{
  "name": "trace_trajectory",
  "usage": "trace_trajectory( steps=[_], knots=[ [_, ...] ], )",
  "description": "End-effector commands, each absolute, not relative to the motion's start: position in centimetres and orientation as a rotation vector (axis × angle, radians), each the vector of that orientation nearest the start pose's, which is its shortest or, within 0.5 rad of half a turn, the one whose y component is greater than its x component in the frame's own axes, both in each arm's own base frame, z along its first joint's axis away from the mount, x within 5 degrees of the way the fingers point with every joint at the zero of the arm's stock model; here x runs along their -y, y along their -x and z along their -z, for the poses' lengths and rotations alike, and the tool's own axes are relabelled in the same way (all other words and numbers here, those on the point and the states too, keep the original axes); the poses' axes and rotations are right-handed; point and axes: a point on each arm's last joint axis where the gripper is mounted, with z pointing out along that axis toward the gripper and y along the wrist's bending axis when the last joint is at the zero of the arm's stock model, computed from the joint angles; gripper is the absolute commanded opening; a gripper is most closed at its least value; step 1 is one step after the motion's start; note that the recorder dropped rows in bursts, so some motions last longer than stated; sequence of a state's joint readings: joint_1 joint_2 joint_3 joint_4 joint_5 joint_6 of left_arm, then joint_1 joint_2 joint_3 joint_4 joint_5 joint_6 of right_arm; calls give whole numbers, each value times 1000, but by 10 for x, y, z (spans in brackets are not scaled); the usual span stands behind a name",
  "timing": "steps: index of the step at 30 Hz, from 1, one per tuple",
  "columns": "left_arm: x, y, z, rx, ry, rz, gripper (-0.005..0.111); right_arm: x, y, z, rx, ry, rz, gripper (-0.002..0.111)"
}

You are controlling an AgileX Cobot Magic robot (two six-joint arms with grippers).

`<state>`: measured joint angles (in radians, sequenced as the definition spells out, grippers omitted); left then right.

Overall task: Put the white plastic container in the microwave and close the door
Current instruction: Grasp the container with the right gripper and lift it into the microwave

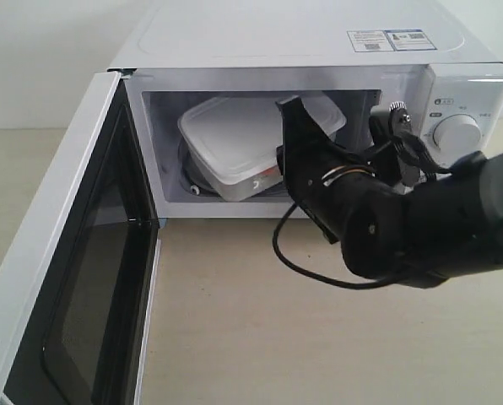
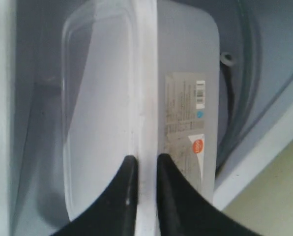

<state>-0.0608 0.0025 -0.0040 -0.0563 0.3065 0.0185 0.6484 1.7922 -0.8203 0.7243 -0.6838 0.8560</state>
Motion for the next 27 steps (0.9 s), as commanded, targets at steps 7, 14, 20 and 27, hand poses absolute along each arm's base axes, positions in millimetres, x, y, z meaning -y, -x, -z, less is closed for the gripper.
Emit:
trace_trajectory(
  steps=[7, 14, 20, 27],
  knots=[
    [5, -54, -186, -1784, -25, 94, 4, -196, -328, -171, -1610, -1271, -1076, 0],
    [5, -54, -186, -1784, -25, 94, 4, -190, -328, -170, -1524, -1365, -1062, 0],
    [5, -54, -186, -1784, -25, 94, 4, -191, -330, -164, -1535, -1361, -1041, 0],
    [5, -54, -186, -1784, -25, 94, 4, -207, -346, -169, -1543, -1284, -1098, 0]
  ],
)
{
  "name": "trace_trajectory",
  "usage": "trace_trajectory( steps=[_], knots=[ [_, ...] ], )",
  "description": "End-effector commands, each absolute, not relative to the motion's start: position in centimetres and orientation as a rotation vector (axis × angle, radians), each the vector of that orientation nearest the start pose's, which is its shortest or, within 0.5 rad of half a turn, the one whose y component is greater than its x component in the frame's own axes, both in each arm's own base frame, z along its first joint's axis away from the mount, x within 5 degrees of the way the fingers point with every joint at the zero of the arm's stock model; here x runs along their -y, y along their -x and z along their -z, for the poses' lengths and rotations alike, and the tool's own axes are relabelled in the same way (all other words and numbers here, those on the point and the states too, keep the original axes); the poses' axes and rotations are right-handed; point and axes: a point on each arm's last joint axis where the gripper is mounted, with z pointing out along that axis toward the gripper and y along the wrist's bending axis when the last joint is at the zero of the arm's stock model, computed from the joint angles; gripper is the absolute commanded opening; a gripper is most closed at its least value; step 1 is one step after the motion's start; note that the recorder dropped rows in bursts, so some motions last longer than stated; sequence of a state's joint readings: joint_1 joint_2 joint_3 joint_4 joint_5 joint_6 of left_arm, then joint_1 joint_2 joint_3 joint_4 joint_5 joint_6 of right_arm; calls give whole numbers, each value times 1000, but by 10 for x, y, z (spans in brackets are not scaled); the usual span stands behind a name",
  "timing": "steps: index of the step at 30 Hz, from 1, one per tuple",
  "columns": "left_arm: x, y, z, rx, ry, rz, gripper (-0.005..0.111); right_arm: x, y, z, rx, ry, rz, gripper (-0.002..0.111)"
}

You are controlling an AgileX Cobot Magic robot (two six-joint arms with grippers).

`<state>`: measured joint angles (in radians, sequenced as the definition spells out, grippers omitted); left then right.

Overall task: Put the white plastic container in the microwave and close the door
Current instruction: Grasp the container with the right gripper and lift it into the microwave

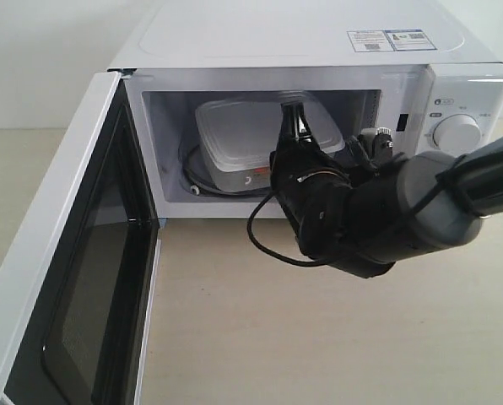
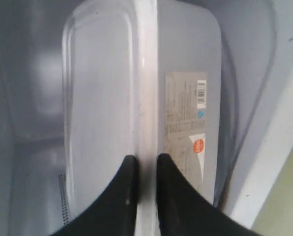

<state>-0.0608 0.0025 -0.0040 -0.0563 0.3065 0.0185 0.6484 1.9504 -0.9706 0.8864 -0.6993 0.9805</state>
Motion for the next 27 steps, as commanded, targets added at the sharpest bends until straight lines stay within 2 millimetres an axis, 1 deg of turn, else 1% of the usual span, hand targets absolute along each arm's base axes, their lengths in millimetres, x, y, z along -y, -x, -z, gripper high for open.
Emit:
trace_trajectory(
  steps=[1, 4, 7, 11, 12, 17, 21, 25, 27],
  knots=[
    [5, -54, -186, -1784, -25, 94, 4, -209, -348, -169, -1550, -1280, -1099, 1],
    [5, -54, -186, -1784, -25, 94, 4, -213, -354, -172, -1543, -1262, -1105, 6],
    [5, -54, -186, -1784, -25, 94, 4, -216, -355, -172, -1568, -1265, -1111, 18],
    [5, -54, -186, -1784, -25, 94, 4, -216, -355, -170, -1578, -1279, -1106, 39],
    [5, -54, -186, -1784, -25, 94, 4, -216, -355, -169, -1579, -1281, -1104, 41],
    [5, -54, -186, -1784, -25, 94, 4, -216, -355, -168, -1581, -1281, -1100, 42],
    [5, -54, -186, -1784, -25, 94, 4, -215, -353, -174, -1569, -1278, -1114, 42],
    [5, -54, -186, -1784, -25, 94, 4, -208, -343, -180, -1584, -1273, -1112, 42],
    [5, -54, -186, -1784, -25, 94, 4, -205, -335, -182, -1628, -1211, -1102, 42]
  ],
)
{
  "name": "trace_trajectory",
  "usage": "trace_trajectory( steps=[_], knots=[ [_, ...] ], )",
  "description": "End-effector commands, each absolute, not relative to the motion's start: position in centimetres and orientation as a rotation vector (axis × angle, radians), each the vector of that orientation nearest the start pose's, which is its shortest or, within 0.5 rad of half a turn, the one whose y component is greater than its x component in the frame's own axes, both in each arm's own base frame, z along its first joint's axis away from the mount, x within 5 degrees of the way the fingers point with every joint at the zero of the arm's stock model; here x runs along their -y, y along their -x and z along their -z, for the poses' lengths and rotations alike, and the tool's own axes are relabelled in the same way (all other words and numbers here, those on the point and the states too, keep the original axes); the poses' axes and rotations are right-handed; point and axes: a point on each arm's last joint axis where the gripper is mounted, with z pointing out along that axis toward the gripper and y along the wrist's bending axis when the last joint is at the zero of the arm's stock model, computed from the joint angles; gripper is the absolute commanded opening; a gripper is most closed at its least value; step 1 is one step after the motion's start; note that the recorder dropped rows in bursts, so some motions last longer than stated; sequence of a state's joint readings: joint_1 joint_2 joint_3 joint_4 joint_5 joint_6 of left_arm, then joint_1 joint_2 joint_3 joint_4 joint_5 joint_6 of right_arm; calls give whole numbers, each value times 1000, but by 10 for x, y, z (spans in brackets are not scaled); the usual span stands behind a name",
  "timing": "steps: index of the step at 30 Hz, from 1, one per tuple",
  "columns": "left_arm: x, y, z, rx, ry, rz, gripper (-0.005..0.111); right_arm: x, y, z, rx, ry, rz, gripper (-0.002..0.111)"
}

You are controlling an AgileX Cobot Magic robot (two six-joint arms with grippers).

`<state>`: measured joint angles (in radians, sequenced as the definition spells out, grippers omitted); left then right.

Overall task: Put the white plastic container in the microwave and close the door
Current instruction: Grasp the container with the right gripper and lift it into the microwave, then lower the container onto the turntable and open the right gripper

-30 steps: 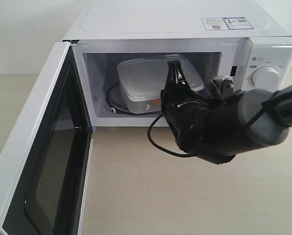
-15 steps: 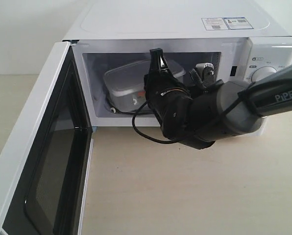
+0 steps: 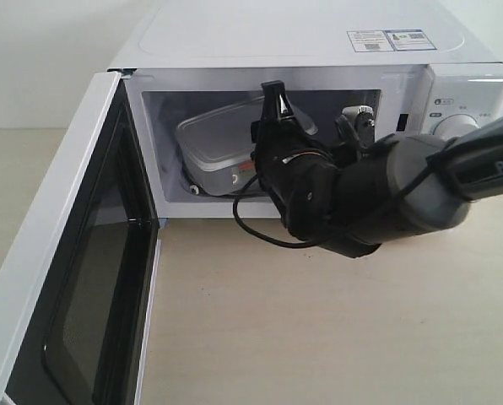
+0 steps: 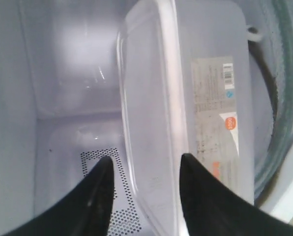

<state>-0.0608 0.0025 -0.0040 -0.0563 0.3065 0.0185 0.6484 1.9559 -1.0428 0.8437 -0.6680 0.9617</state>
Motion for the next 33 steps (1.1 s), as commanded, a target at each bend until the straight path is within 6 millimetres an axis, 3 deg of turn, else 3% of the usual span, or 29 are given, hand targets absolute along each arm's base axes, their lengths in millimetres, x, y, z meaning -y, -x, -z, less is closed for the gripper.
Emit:
trace_trajectory(
  steps=[1, 5, 9, 11, 14, 19, 24, 33],
  knots=[
    [5, -54, -186, -1784, -25, 94, 4, -204, -330, -182, -1671, -1155, -1091, 42],
    [5, -54, -186, -1784, -25, 94, 4, -206, -315, -177, -1861, -925, -1045, 42],
    [5, -54, -186, -1784, -25, 94, 4, -220, -305, -176, -2040, -466, -988, 41],
    [5, -54, -186, -1784, -25, 94, 4, -226, -302, -176, -2064, -276, -969, 33],
    [5, -54, -186, -1784, -25, 94, 4, -229, -299, -176, -2061, -34, -894, 0],
    [5, -54, -186, -1784, -25, 94, 4, -230, -303, -167, -2021, 259, -682, 0],
    [5, -54, -186, -1784, -25, 94, 4, -233, -316, -158, -1991, 343, -542, 0],
    [5, -54, -186, -1784, -25, 94, 4, -241, -358, -149, -1958, 242, -429, 0]
  ],
)
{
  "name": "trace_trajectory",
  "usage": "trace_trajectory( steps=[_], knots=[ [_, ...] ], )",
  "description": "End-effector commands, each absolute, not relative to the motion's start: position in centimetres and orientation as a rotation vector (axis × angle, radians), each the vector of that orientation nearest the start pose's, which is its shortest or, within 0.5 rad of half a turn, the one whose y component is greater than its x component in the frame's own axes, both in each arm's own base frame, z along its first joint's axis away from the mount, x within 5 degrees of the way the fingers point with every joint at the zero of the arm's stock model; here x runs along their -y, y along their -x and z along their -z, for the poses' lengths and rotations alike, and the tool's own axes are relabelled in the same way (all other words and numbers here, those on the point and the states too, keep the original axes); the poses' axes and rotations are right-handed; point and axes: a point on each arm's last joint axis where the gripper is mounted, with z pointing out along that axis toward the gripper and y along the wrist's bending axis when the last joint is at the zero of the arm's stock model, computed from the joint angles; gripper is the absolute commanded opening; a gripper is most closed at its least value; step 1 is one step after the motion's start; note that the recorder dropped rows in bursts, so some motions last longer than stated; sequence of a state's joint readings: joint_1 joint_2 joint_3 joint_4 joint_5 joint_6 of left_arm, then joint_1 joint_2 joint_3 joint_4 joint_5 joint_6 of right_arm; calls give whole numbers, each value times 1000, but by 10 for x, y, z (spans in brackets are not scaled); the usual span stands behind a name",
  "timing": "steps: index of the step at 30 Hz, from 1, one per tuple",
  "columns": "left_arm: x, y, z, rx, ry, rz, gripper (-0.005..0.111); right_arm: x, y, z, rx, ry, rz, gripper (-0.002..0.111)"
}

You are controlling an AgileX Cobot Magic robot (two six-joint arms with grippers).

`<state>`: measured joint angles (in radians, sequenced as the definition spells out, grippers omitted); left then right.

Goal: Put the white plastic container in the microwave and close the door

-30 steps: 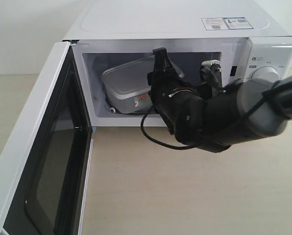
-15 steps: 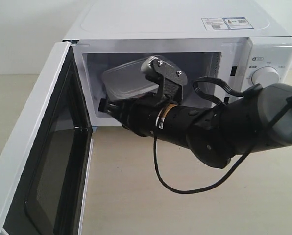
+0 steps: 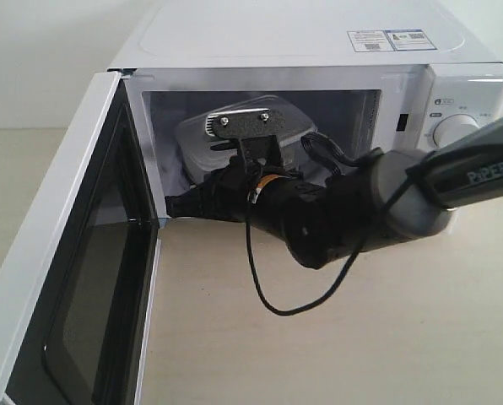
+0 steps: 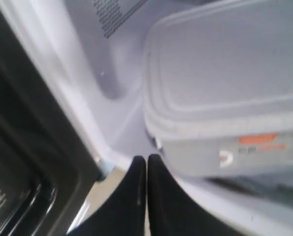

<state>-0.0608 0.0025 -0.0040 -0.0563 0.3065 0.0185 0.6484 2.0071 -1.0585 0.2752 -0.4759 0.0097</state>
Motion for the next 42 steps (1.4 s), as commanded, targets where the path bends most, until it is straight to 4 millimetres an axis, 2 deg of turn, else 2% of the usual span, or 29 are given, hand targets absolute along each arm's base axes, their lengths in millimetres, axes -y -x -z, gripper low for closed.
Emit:
trace_trajectory(
  steps=[1, 5, 9, 13, 18, 23, 24, 26, 32, 35, 42],
  knots=[
    [5, -54, -186, -1784, -25, 94, 4, -240, -365, -148, -1959, 216, -426, 0],
    [5, -54, -186, -1784, -25, 94, 4, -234, -378, -146, -1956, 180, -414, 0],
    [5, -54, -186, -1786, -25, 94, 4, -232, -378, -145, -1969, 191, -405, 0],
    [5, -54, -186, -1786, -25, 94, 4, -238, -369, -146, -2061, 258, -422, 0],
    [5, -54, -186, -1786, -25, 94, 4, -243, -334, -165, -2037, 441, -391, 0],
    [5, -54, -186, -1786, -25, 94, 4, -233, -289, -177, -1997, 529, -385, 0],
    [5, -54, -186, -1786, -25, 94, 4, -228, -280, -178, -1991, 536, -384, 0],
    [5, -54, -186, -1786, -25, 94, 4, -204, -252, -182, -2003, 542, -375, 0],
    [5, -54, -186, -1786, -26, 92, 4, -156, -199, -204, -1904, 510, -382, 0],
    [5, -54, -186, -1788, -26, 92, 4, -145, -185, -209, -1913, 508, -403, 0],
    [5, -54, -186, -1788, -26, 92, 4, -144, -184, -215, -1886, 497, -412, 0]
  ],
)
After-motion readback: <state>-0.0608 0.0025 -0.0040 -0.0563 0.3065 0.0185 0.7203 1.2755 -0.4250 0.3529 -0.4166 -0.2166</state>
